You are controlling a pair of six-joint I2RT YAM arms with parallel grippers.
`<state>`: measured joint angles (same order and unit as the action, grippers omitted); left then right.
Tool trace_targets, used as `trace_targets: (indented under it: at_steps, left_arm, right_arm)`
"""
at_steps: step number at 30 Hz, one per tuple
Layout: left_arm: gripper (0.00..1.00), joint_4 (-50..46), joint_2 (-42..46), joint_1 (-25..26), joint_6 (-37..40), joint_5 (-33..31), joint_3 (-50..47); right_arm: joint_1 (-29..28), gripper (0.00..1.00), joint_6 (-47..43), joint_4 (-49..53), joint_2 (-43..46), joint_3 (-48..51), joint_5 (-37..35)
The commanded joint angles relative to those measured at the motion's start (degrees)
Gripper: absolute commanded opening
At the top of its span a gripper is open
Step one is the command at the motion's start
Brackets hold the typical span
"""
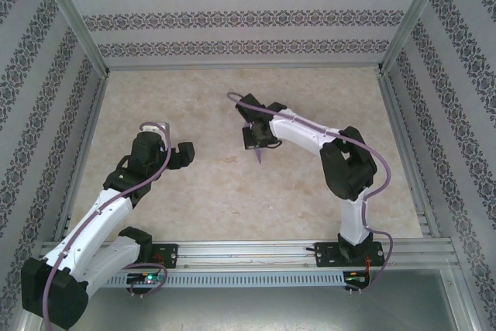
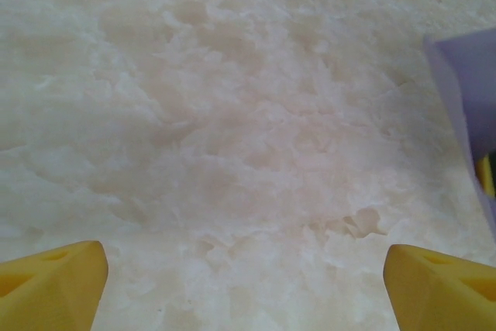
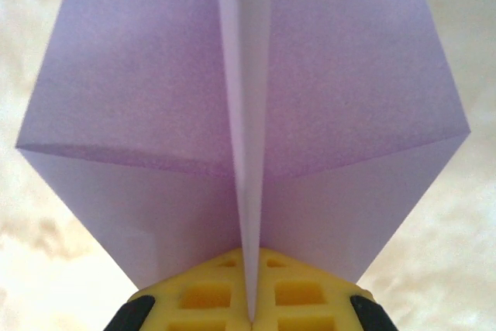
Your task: Fold a paper plane with a square sheet of paper (fold left side to right side)
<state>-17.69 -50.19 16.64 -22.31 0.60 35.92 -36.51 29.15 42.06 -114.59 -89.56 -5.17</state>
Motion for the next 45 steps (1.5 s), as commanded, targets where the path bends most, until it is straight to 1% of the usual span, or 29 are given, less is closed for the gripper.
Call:
trace_targets:
  at_steps: [1, 4, 7, 13, 20, 24, 30, 32, 37, 41, 45]
  left_arm:
    - [0.93, -1.21, 0.37, -1.26, 2.34, -0.2, 1.63]
    - [0.96, -0.31, -0.39, -1.48, 2.21, 0.62, 1.44]
    - [1.0, 1.61, -1.19, -1.72, 1.62, 2.05, 0.86]
    - [1.0, 5.04, -3.39, -2.28, 1.83, 6.63, 0.25]
    - [1.0, 11.16, -5.35, -3.72, 0.83, 14.78, -2.08]
    - [1.0, 11.09, -6.86, -3.91, 0.68, 16.63, -1.6]
    - [1.0, 10.97, -7.81, -4.03, 0.42, 17.24, -1.17]
    - [1.0, 10.8, -8.02, -3.99, 0.42, 17.24, -0.95]
    - [1.0, 10.4, -8.09, -4.07, 0.46, 17.07, -0.36]
    - [1.0, 9.89, -7.93, -3.99, 0.52, 16.55, -0.2]
    - [1.0, 9.19, -8.24, -4.16, 0.29, 16.29, 0.37]
  right_arm:
    - [3.45, 0.0, -2.55, 3.31, -4.07, -5.53, -2.44]
    - [5.25, 0.0, -3.29, 6.51, -8.04, -10.95, -3.55]
    - [6.62, 0.0, -3.39, 8.21, -11.3, -14.36, -3.16]
    - [7.95, 0.01, -3.04, 9.94, -15.23, -18.02, -2.04]
    - [8.12, 0.06, -2.87, 10.15, -17.23, -18.63, -1.9]
    - [8.29, 0.07, -2.44, 9.87, -18.02, -18.45, -1.11]
    - [8.39, 0.09, -0.93, 9.0, -18.88, -17.81, -0.21]
    - [8.43, 0.12, -0.43, 8.72, -19.14, -17.49, 0.05]
    - [8.35, 0.25, 0.06, 8.27, -19.63, -16.54, 0.12]
    - [8.3, 0.34, 0.47, 6.99, -18.3, -14.68, -0.67]
    - [8.39, 0.36, 1.21, 5.6, -16.19, -12.77, -0.54]
